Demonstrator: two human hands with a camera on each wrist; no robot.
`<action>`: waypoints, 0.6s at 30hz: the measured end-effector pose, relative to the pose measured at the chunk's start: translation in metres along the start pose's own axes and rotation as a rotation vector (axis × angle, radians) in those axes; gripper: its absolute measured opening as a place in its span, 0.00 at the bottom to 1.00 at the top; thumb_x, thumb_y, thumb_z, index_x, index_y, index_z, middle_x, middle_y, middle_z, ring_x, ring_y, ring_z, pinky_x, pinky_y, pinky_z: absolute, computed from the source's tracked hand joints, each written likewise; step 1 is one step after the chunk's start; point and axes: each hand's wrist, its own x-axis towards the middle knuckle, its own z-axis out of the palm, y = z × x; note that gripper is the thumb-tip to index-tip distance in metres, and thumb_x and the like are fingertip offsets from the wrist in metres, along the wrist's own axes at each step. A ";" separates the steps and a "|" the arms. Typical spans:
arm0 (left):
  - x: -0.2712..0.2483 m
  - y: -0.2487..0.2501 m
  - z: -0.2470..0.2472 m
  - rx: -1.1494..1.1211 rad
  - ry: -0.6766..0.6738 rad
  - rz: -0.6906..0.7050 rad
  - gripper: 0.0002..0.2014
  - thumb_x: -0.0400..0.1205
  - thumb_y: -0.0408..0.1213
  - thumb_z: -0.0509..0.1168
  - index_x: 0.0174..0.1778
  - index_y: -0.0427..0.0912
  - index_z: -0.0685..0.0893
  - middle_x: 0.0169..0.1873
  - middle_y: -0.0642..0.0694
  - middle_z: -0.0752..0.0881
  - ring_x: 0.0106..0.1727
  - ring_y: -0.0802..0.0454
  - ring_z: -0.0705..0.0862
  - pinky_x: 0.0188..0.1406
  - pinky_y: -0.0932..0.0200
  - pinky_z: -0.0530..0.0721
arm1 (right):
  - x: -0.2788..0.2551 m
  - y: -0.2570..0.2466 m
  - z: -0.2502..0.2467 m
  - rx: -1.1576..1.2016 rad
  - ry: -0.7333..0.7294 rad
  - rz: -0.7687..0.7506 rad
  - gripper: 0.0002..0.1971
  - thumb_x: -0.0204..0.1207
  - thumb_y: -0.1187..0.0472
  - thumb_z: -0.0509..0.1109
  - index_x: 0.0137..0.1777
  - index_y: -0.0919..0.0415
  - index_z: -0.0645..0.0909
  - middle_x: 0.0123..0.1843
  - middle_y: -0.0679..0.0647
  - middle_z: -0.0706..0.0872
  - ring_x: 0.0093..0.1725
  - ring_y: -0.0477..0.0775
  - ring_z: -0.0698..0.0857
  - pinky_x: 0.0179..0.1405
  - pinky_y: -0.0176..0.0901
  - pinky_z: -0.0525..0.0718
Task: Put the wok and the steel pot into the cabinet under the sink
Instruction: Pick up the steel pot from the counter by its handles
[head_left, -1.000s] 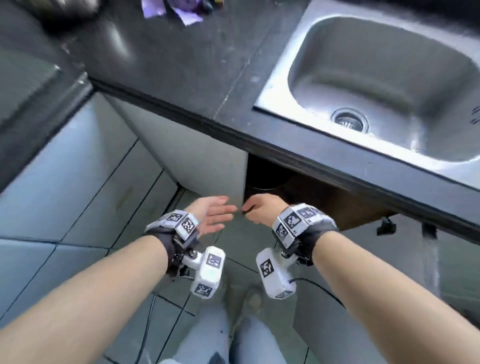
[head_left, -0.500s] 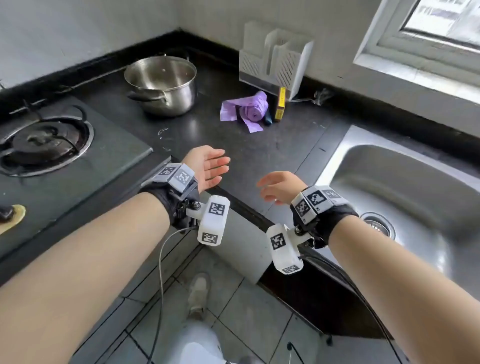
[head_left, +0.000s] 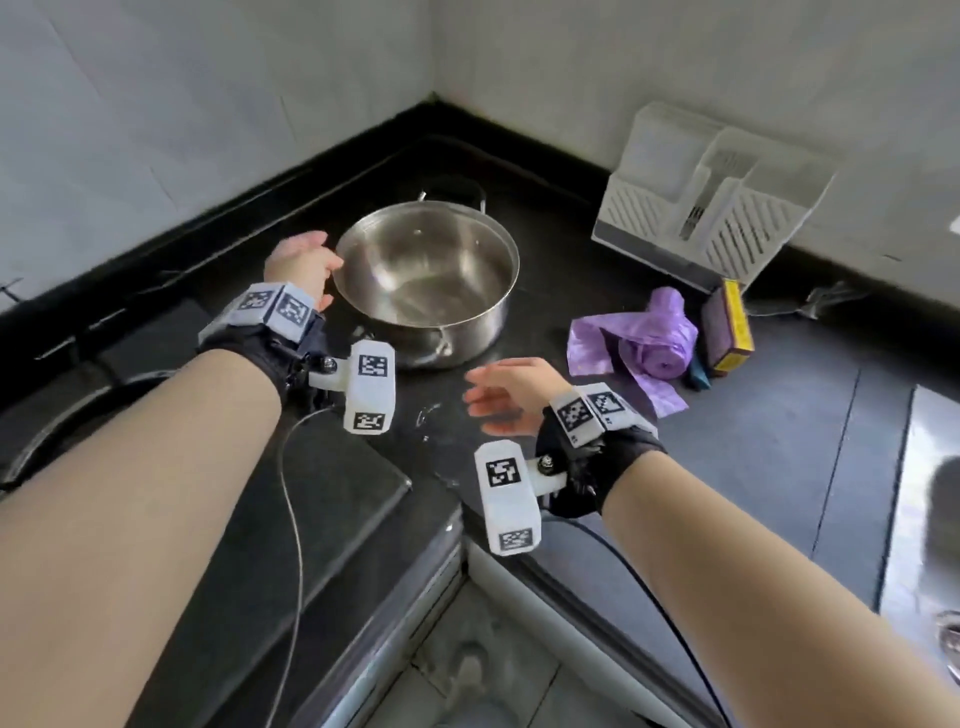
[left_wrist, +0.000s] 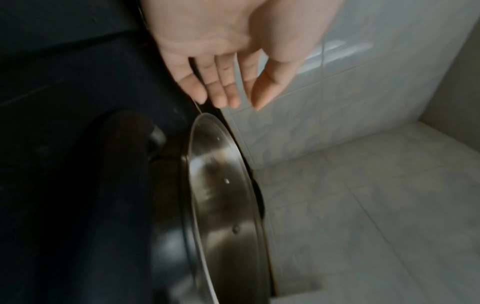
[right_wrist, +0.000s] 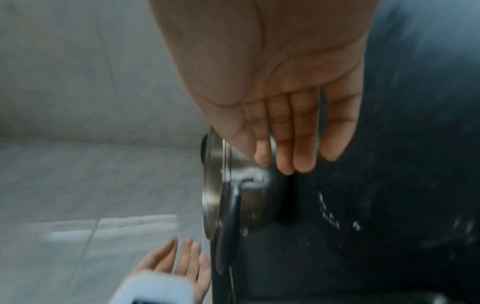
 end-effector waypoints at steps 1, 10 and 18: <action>0.013 -0.005 0.000 0.064 -0.007 -0.013 0.22 0.77 0.29 0.62 0.67 0.49 0.79 0.60 0.50 0.83 0.64 0.51 0.78 0.42 0.62 0.77 | 0.010 -0.001 0.010 0.000 -0.032 0.022 0.05 0.77 0.62 0.67 0.39 0.58 0.79 0.35 0.55 0.83 0.32 0.50 0.82 0.33 0.41 0.81; 0.052 -0.026 0.004 0.138 -0.113 -0.030 0.21 0.74 0.27 0.63 0.60 0.52 0.82 0.64 0.49 0.79 0.59 0.52 0.77 0.52 0.52 0.81 | 0.050 0.001 0.026 0.538 -0.287 0.080 0.13 0.74 0.72 0.58 0.42 0.56 0.80 0.35 0.50 0.92 0.34 0.44 0.92 0.40 0.38 0.89; 0.046 -0.013 0.019 0.131 -0.237 -0.147 0.18 0.74 0.27 0.65 0.54 0.53 0.80 0.44 0.54 0.81 0.54 0.53 0.81 0.59 0.51 0.79 | 0.026 -0.004 -0.068 0.677 -0.142 -0.092 0.06 0.60 0.63 0.69 0.27 0.65 0.77 0.22 0.54 0.83 0.24 0.52 0.85 0.29 0.35 0.86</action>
